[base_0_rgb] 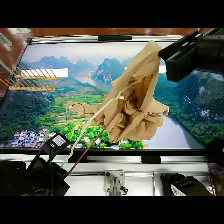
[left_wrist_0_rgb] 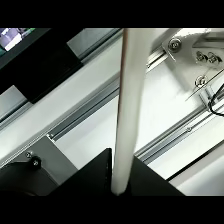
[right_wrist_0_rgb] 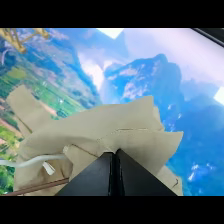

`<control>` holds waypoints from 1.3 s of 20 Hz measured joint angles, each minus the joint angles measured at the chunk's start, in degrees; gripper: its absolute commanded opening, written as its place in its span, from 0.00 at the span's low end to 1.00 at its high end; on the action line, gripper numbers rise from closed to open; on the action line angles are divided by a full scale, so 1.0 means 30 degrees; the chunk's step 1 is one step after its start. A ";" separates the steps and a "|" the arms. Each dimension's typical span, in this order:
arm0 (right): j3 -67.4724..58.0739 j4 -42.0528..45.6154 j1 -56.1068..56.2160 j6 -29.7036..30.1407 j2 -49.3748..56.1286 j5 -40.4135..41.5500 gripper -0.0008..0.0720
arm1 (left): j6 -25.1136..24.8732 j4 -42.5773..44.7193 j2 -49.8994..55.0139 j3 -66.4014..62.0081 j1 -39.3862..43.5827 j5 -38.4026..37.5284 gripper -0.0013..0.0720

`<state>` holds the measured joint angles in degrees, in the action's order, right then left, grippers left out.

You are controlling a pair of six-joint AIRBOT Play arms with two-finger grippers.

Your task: Fold the shirts.

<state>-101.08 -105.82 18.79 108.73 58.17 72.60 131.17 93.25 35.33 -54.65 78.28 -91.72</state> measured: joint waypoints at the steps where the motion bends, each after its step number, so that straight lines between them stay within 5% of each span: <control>1: 0.0000 -0.0102 0.0000 0.0000 0.0022 -0.0102 0.10 | 0.0408 0.0124 0.0036 0.0000 0.0058 -0.0073 0.08; 9: 0.0007 -0.1800 0.0000 0.0204 0.0036 -0.0758 0.10 | 0.2135 0.1290 0.0729 0.0000 -0.0080 0.1144 0.08; 20: 0.0007 -0.3082 0.0000 0.1982 -0.0015 -0.1071 0.10 | -0.0117 -0.0036 0.5683 0.0007 -0.1370 0.7614 0.08; 26: 0.0000 -0.3264 -0.0007 0.1821 -0.0430 0.0699 0.10 | 0.0066 0.0051 0.6288 -0.0124 -0.4218 1.1854 0.08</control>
<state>-101.08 -115.61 18.76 114.19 56.88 74.70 131.37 93.41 54.19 -55.02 65.63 -56.16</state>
